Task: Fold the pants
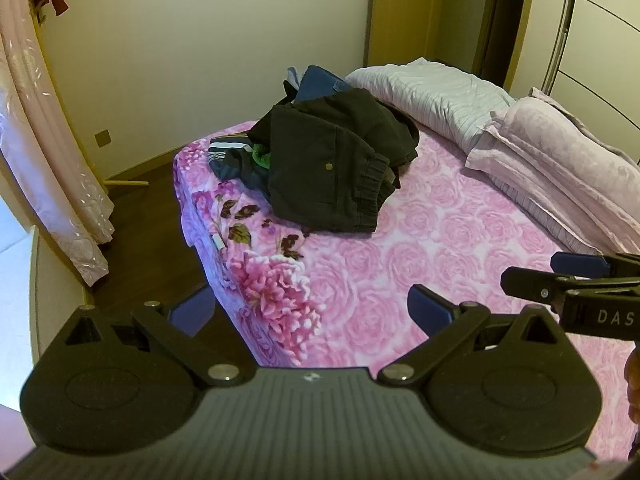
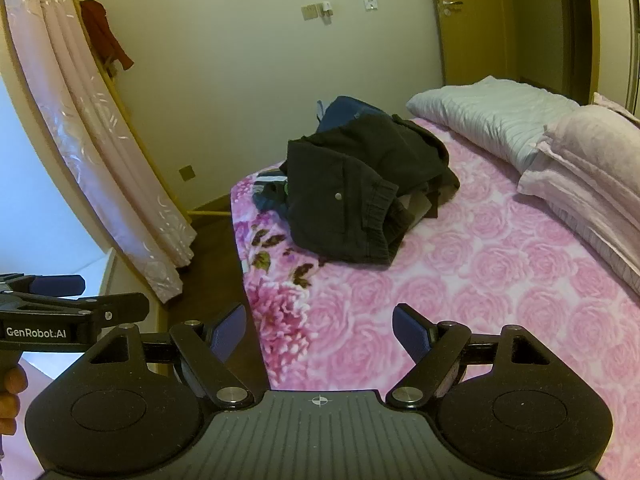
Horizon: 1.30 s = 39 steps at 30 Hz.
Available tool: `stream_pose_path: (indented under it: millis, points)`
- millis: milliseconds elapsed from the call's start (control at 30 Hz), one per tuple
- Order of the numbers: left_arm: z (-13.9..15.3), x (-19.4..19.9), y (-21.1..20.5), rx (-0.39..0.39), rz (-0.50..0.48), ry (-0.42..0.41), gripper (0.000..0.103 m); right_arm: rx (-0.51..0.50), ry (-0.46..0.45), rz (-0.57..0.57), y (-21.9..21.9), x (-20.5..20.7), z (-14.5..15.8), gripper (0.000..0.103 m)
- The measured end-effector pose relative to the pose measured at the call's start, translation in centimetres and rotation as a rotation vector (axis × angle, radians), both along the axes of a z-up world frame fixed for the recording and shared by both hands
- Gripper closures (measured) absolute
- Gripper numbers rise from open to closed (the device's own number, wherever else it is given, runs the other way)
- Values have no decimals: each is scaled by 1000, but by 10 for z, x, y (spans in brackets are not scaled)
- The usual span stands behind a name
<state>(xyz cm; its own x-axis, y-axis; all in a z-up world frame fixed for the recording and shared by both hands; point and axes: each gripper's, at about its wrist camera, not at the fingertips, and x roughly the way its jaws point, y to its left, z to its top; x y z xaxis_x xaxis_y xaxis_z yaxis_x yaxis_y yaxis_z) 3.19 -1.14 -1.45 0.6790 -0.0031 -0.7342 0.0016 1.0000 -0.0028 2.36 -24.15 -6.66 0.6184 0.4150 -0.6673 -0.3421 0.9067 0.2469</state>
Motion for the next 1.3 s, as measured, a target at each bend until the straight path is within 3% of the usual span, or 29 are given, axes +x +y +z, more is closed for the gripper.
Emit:
stream_pose_path:
  millis: [1300]
  points:
    - [-3,19,-37,25,-7,26,2,13,19,-4,-44,20,-6,25]
